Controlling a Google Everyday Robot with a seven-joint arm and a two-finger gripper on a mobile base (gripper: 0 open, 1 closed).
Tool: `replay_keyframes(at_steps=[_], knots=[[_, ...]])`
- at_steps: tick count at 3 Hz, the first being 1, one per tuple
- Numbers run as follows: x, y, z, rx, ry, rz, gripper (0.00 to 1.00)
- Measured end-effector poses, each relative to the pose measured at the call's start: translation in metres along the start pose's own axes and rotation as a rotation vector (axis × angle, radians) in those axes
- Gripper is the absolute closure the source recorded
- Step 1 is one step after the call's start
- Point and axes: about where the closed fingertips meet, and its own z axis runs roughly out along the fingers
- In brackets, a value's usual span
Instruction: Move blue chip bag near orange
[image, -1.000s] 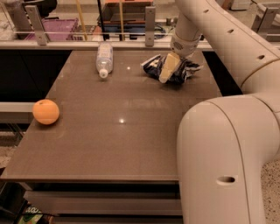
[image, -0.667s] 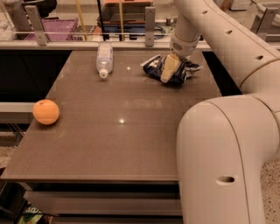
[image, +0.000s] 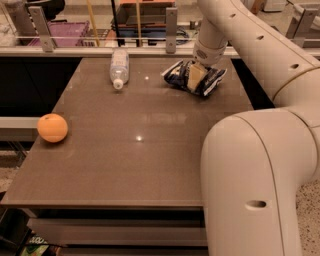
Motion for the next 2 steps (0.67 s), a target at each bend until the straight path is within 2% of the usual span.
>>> replay_keyframes(at_steps=[1, 2], knots=[[-0.0009, 0.0, 0.0016, -0.001, 0.0, -0.001, 0.87], [-0.0028, 0.0004, -0.0041, -0.004, 0.0, -0.004, 1.0]])
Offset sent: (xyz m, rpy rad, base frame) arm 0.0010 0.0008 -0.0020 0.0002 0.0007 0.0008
